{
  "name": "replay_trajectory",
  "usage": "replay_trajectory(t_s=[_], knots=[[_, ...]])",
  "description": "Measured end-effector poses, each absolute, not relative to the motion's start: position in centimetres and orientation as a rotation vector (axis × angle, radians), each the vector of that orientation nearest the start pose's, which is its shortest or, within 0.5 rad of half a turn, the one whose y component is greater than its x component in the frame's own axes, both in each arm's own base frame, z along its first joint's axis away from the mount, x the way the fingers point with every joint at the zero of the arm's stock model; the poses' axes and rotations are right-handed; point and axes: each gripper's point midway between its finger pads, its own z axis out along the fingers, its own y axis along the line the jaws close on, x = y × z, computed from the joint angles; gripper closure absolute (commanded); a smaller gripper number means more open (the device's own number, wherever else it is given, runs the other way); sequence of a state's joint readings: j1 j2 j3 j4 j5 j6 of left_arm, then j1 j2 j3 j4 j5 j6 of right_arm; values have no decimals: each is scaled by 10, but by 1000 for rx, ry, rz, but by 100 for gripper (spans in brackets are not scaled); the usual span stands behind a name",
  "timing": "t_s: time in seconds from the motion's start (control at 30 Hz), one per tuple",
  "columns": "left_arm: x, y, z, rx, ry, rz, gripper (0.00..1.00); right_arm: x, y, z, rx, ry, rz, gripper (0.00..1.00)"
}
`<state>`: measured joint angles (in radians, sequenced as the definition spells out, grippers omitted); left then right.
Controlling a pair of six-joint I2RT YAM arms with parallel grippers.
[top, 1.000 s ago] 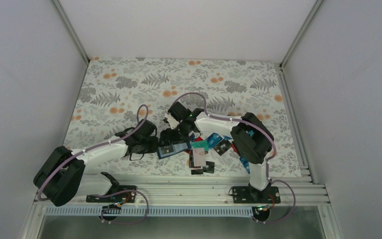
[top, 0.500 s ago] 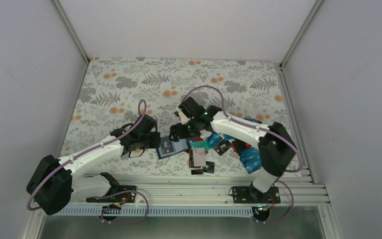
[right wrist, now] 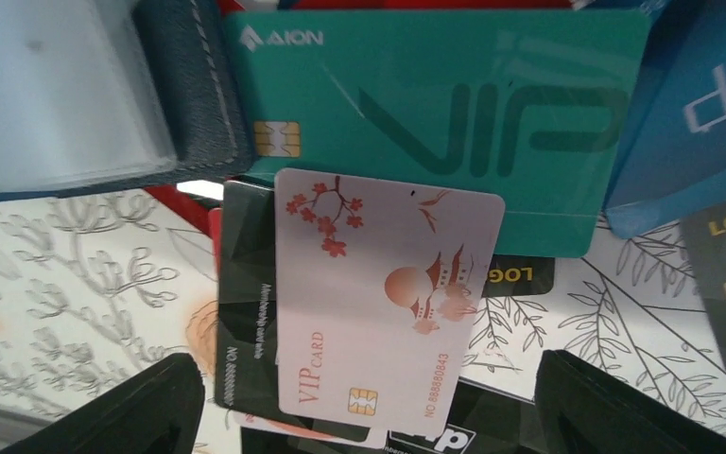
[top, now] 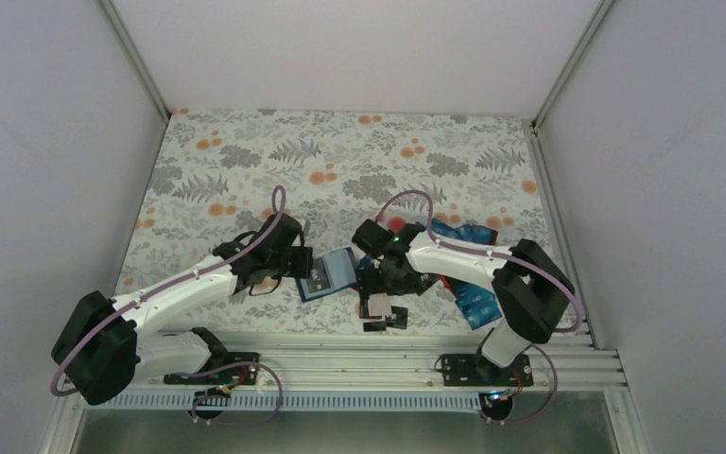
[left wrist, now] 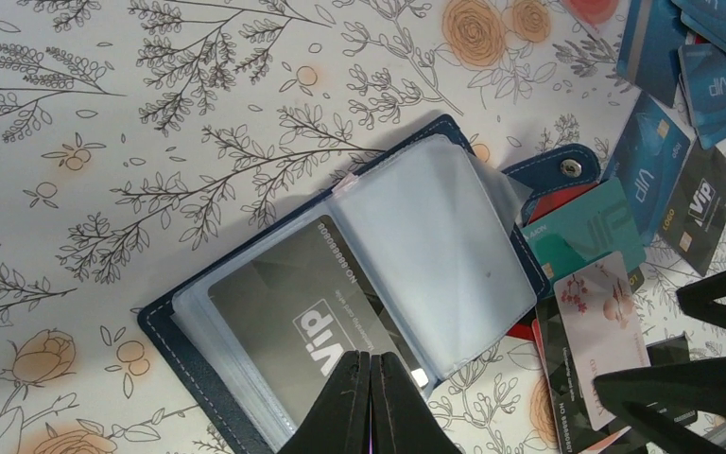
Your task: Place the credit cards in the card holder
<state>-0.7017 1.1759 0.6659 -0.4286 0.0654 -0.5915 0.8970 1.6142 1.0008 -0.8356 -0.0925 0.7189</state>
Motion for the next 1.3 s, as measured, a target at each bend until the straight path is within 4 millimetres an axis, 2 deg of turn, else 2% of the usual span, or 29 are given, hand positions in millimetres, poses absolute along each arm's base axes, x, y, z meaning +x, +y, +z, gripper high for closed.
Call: replay_trajectory(t_s=[0.13, 0.23, 0.5, 0.67, 0.97, 1.13, 1.3], knots=[[227, -209, 93, 192, 2601, -593, 98, 166, 241, 25, -283, 3143, 162, 13], [227, -209, 93, 201, 2600, -595, 98, 162, 238, 13, -278, 3174, 94, 18], [224, -208, 96, 216, 2587, -603, 98, 162, 244, 12, -265, 3170, 91, 37], [222, -206, 95, 215, 2583, -605, 98, 161, 246, 11, -267, 3166, 103, 43], [220, -205, 95, 209, 2585, -607, 97, 163, 245, 13, -269, 3142, 105, 47], [220, -205, 95, 199, 2587, -611, 98, 166, 237, 17, -266, 3106, 77, 47], [220, -208, 97, 188, 2587, -628, 98, 169, 230, 31, -253, 3064, 89, 46]])
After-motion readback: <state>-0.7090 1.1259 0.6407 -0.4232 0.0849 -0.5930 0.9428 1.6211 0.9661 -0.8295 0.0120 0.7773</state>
